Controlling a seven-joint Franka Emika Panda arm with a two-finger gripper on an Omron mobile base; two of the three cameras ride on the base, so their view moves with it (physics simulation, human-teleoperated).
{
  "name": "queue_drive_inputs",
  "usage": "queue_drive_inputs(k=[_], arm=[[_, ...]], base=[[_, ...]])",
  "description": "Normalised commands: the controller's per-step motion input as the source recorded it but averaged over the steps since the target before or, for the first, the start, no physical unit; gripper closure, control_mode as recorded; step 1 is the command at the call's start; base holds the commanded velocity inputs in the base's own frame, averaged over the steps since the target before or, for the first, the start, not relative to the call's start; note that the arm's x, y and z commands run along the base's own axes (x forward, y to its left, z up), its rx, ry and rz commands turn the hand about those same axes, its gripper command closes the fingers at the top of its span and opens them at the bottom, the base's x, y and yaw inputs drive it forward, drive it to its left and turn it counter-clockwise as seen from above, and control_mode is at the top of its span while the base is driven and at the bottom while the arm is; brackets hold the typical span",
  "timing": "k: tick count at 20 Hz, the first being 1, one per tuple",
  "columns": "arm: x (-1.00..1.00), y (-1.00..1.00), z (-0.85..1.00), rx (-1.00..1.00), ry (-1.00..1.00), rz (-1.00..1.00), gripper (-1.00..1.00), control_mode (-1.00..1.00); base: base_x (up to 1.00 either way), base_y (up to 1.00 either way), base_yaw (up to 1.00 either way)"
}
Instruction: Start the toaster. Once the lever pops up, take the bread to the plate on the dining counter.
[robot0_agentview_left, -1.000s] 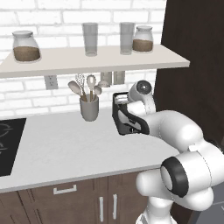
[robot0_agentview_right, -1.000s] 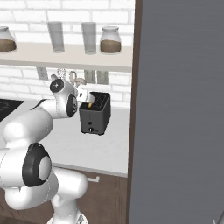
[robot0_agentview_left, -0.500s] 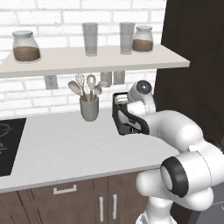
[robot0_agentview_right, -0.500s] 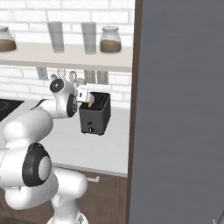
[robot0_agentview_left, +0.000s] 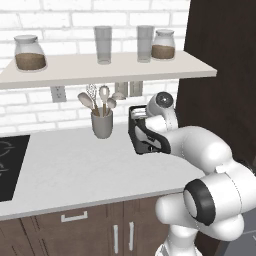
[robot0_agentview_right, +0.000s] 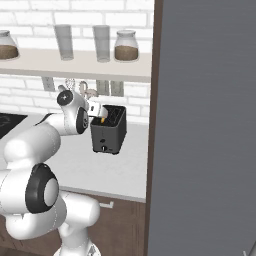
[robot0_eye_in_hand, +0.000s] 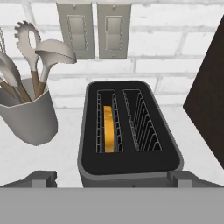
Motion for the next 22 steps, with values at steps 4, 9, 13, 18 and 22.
queue_drive_inputs(k=[4,9,13,18,22], arm=[[0.0,0.0,0.0,0.0,0.0,0.0,-1.0,-1.0],[0.0,0.0,0.0,0.0,0.0,0.0,-1.0,-1.0],[0.0,0.0,0.0,0.0,0.0,0.0,-1.0,-1.0],[0.0,0.0,0.0,0.0,0.0,0.0,-1.0,-1.0],[0.0,0.0,0.0,0.0,0.0,0.0,-1.0,-1.0]], base=[[0.0,0.0,0.0],[0.0,0.0,0.0],[0.0,0.0,0.0],[0.0,0.0,0.0],[0.0,0.0,0.0]])
